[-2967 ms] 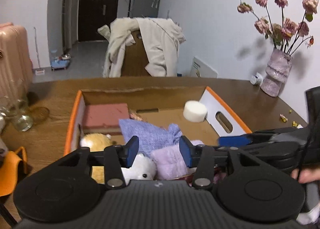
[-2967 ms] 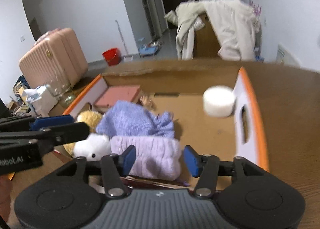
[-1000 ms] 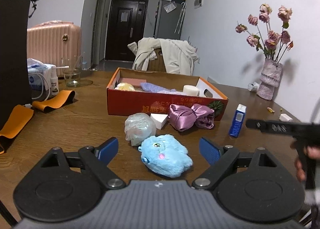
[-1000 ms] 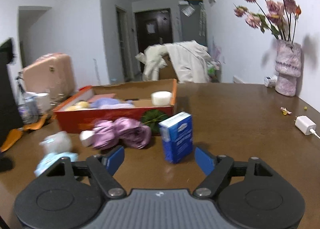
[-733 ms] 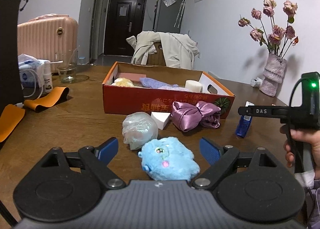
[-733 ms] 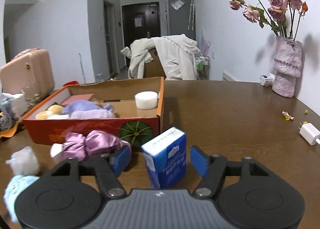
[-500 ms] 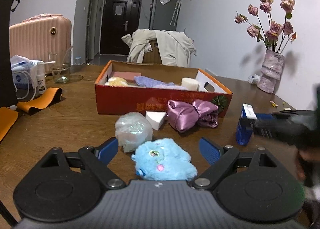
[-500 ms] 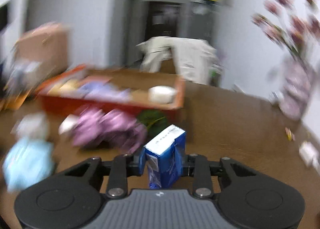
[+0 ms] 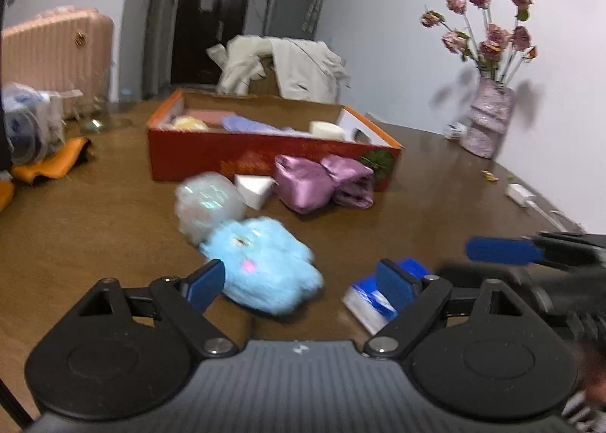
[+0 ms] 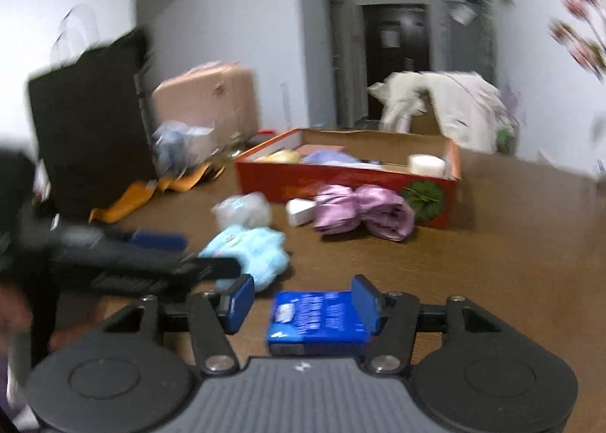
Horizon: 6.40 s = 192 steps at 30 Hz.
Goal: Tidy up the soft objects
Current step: 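Grasp the blue tissue pack with both tools together, then carry the blue tissue pack into the box and open both tools, then withdraw both tools up from the box, then close both tools together on the purple satin scrunchie, then lift the purple satin scrunchie off the table with both tools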
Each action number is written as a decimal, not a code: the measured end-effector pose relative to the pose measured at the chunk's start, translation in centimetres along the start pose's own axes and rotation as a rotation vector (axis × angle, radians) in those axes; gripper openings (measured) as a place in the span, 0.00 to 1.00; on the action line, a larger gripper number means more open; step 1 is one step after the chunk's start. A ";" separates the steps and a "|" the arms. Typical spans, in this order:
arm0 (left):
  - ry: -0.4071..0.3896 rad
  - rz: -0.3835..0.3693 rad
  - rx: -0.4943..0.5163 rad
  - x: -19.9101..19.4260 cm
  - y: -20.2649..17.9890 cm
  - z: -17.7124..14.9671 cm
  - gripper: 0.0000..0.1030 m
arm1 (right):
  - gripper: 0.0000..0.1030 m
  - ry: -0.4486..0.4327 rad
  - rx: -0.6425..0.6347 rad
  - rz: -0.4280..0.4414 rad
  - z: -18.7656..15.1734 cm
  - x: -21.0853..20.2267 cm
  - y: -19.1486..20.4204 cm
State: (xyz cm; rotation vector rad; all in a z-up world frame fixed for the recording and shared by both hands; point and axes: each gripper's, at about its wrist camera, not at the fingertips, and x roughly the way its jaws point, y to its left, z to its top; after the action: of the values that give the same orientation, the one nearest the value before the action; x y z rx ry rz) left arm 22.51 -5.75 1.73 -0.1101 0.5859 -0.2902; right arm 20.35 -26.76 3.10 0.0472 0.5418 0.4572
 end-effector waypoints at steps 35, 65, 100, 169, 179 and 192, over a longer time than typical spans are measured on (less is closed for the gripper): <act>0.122 -0.229 -0.092 1.7 -1.1 1.0 0.24 | 0.19 0.018 0.379 0.052 -2.6 0.2 -4.0; 0.196 -0.068 -0.126 30.8 11.5 25.2 0.45 | 0.39 0.151 0.337 -0.087 22.0 33.4 -15.0; -0.281 0.110 0.111 -10.4 3.9 5.8 0.97 | 0.84 -0.241 -0.032 -0.136 7.7 -5.0 -0.3; 0.026 -0.162 0.052 7.3 0.1 8.2 0.17 | 0.19 -0.066 0.246 -0.006 5.9 8.8 -6.9; -0.014 -0.204 0.069 -2.6 -2.8 3.0 0.17 | 0.19 -0.107 0.265 0.002 1.5 -1.4 -2.4; -0.056 -0.208 0.090 -6.9 -3.8 1.0 0.17 | 0.19 -0.147 0.242 -0.021 -1.4 -6.7 0.8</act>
State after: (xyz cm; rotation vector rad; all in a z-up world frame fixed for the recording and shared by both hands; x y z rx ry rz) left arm 16.67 -7.27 6.90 -0.0924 0.5058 -0.5134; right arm 14.22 -29.00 5.35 0.3050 0.4501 0.3624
